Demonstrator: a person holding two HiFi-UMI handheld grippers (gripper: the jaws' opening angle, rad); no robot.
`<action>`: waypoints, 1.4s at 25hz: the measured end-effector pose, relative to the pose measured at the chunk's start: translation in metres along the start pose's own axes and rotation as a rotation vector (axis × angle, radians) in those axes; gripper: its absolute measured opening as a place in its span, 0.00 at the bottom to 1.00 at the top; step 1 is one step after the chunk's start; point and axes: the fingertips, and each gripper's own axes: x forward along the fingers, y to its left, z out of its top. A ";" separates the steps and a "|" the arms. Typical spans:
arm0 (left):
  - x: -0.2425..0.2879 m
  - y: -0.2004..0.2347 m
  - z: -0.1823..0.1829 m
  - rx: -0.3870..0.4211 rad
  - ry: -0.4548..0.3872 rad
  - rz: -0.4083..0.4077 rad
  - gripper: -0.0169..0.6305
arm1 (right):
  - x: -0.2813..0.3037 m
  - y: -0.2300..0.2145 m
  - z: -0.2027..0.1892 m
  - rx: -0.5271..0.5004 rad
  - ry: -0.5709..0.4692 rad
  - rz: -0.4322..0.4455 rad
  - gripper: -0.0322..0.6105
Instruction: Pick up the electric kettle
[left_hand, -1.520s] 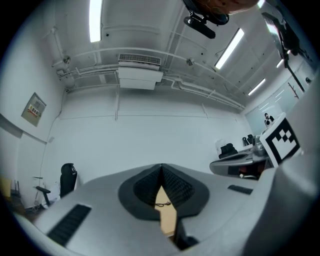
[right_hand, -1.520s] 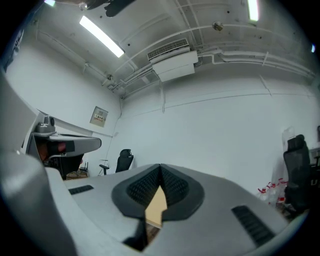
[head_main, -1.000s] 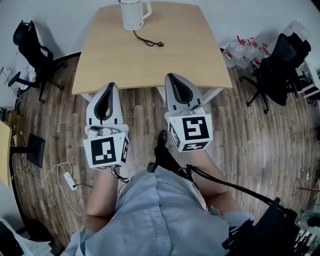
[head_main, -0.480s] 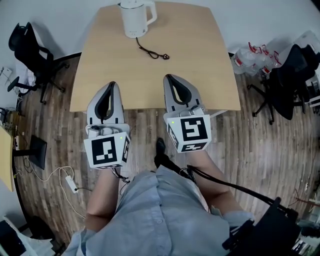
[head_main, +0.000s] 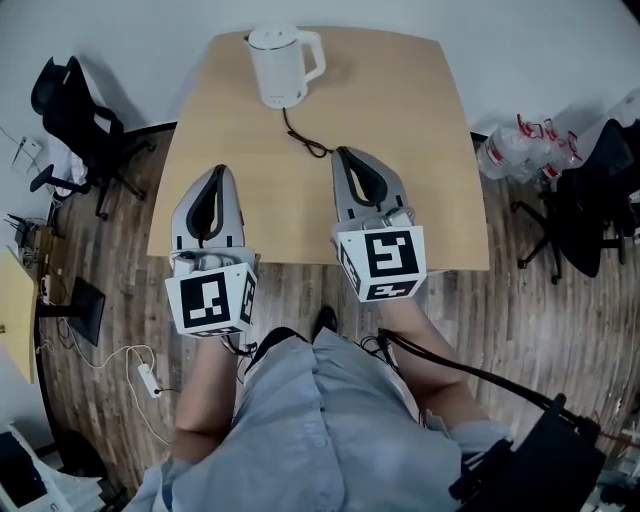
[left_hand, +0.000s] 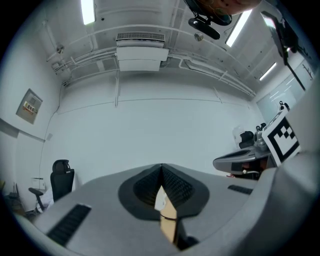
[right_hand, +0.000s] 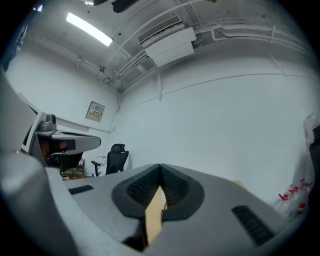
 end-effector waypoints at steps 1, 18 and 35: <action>0.004 0.001 0.000 0.003 -0.002 0.005 0.03 | 0.004 -0.003 0.002 0.000 -0.005 0.003 0.05; 0.094 0.022 -0.040 -0.035 0.031 -0.012 0.03 | 0.093 -0.045 -0.014 -0.018 0.025 -0.034 0.05; 0.186 0.064 -0.145 -0.135 0.211 -0.056 0.03 | 0.198 -0.081 -0.125 0.042 0.270 -0.121 0.05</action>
